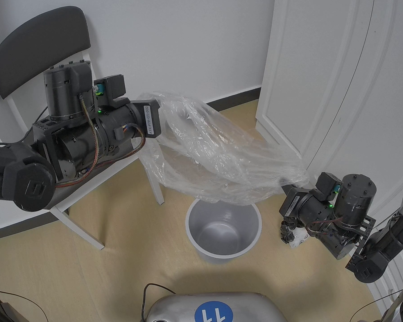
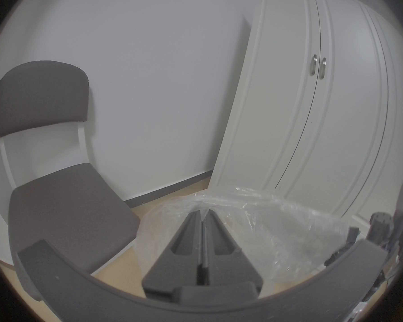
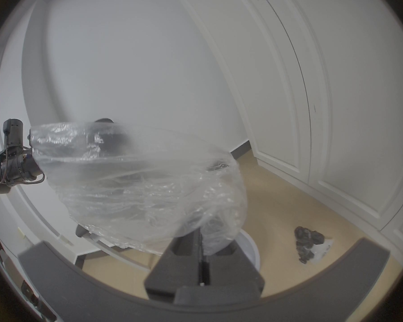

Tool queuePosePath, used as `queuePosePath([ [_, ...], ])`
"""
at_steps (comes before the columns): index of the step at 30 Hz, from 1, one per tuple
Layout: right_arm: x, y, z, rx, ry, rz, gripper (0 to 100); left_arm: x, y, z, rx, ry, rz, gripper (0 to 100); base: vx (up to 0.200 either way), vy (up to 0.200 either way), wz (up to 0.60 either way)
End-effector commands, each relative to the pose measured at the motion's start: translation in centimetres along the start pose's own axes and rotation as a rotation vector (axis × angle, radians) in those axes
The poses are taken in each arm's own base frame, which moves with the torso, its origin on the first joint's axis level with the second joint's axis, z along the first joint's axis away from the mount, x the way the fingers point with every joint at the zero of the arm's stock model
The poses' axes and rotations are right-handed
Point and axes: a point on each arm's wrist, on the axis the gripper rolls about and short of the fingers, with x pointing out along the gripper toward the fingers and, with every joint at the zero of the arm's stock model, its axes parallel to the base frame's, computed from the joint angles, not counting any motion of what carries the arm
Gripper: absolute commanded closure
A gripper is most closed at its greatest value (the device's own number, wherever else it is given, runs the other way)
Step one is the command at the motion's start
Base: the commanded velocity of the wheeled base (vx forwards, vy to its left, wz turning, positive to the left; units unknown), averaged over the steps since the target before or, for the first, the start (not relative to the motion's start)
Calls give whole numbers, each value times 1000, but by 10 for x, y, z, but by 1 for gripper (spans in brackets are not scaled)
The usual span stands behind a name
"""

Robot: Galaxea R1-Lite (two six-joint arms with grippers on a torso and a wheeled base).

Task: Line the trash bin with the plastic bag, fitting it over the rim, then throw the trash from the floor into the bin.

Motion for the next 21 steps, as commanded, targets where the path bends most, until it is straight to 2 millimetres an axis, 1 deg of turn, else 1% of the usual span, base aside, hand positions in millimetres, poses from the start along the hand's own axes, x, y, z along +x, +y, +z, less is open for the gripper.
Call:
queuePosePath([
  [1,7,12,57,-21,-32,-27,100,1,13,-18,77,65,41,100,0,0,0],
  [3,13,15,73,-41,13,-54,100,1,14,-20,90,74,41,100,0,0,0],
  [5,14,13,85,-59,63,-91,100,3,15,-25,109,87,46,100,0,0,0],
  [8,6,8,97,-131,142,-142,100,7,19,-32,142,105,57,100,0,0,0],
  [11,-5,-1,94,-183,198,-173,100,9,25,-36,168,120,78,100,0,0,0],
  [12,-5,-1,94,-183,198,-173,100,9,25,-36,168,120,78,100,0,0,0],
  [14,-11,-10,80,-228,255,-194,100,11,30,-39,192,130,121,100,0,0,0],
  [16,-11,-11,76,-268,274,-191,100,11,32,-40,214,136,146,100,0,0,0],
  [21,-9,-15,69,-291,302,-202,100,8,38,-48,273,170,163,100,0,0,0],
])
